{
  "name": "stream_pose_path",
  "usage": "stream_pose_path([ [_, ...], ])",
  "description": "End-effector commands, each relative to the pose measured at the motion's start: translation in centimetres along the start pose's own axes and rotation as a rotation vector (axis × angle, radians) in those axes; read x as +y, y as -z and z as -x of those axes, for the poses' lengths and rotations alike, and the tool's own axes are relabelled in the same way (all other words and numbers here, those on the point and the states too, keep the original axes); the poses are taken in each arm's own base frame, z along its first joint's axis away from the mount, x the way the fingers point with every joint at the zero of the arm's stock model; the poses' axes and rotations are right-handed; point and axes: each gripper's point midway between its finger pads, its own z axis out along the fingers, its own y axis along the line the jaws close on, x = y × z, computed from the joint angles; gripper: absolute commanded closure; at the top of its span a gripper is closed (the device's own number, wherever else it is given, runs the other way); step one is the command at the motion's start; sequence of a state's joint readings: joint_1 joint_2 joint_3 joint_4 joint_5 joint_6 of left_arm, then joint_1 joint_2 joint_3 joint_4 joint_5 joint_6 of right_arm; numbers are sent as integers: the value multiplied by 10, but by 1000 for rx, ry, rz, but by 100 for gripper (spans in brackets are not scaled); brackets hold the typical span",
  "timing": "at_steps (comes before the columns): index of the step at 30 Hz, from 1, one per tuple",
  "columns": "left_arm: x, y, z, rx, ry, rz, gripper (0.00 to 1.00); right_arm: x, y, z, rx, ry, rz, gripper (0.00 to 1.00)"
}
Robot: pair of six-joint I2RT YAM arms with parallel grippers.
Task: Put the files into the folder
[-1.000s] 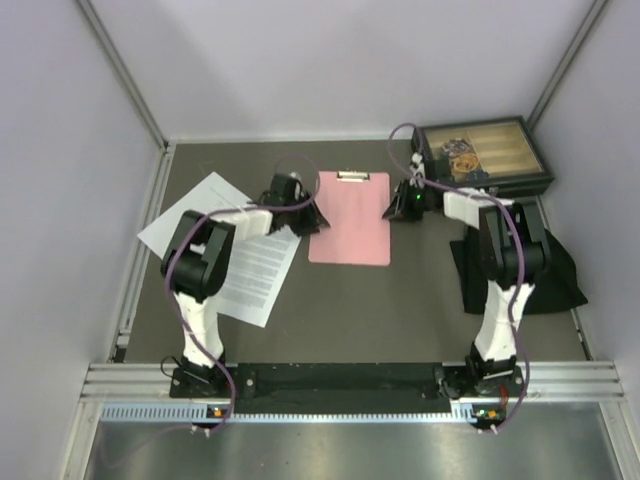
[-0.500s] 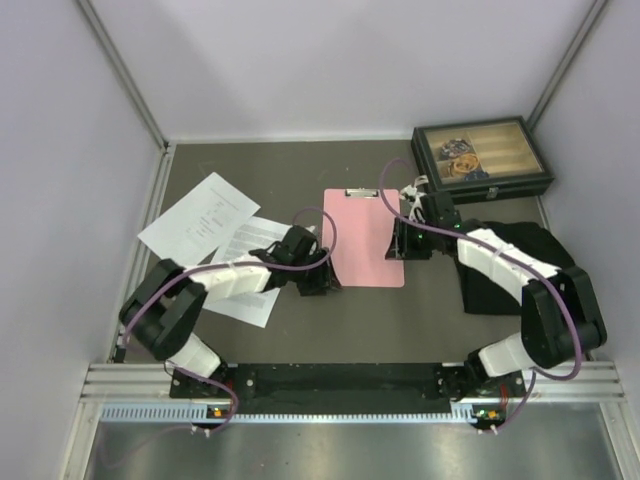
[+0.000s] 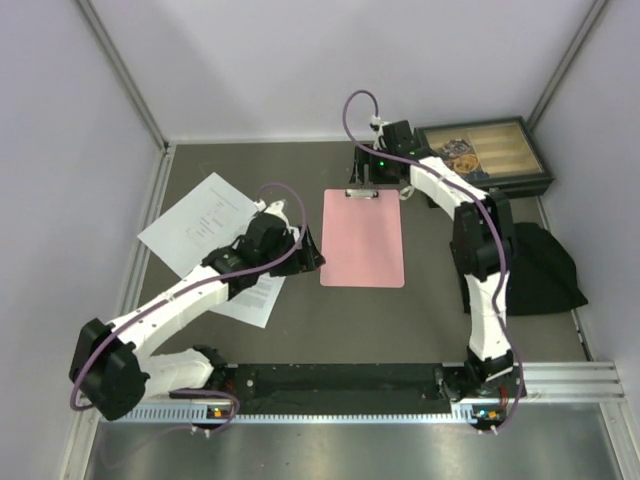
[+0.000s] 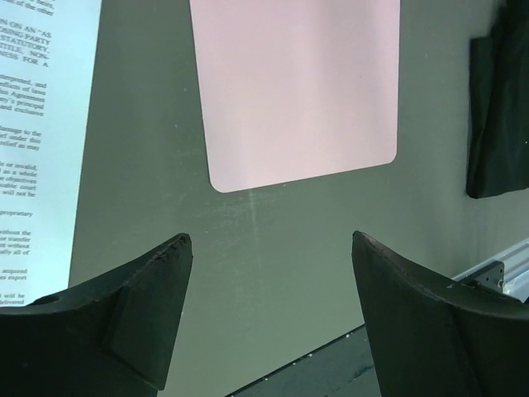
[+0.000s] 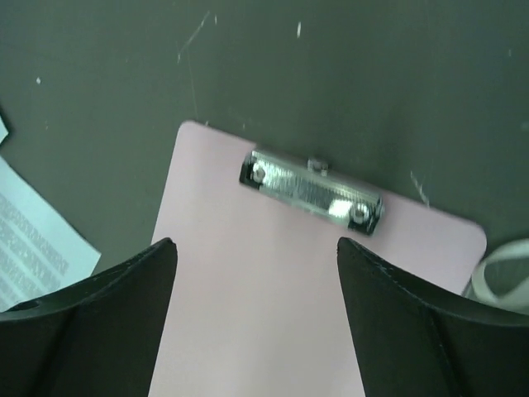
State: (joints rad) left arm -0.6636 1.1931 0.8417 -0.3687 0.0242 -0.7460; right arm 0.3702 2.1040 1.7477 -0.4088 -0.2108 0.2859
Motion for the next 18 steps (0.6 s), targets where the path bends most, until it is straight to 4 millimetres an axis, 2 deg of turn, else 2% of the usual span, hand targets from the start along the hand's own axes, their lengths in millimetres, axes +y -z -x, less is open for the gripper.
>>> stream_pose_path([
  [1,9,-3,-19,46,-10,-20,18,5,-24,45,-65,120,37,21],
  [3,5,-11,-30,88,0,-61,18,2,-42,47,-34,138,34,21],
  [6,-4,-25,-46,185,27,-110,16,-3,-55,46,-16,163,42,21],
  [13,-19,-59,-73,295,50,-174,23,-6,-64,26,16,150,81,23],
  [15,-28,-67,-73,302,54,-199,25,-8,-65,21,31,146,80,24],
  [16,-24,-75,-78,317,61,-182,26,-9,-65,18,39,144,77,24],
  [18,-27,-85,-75,310,75,-182,27,-14,-67,10,57,129,67,25],
])
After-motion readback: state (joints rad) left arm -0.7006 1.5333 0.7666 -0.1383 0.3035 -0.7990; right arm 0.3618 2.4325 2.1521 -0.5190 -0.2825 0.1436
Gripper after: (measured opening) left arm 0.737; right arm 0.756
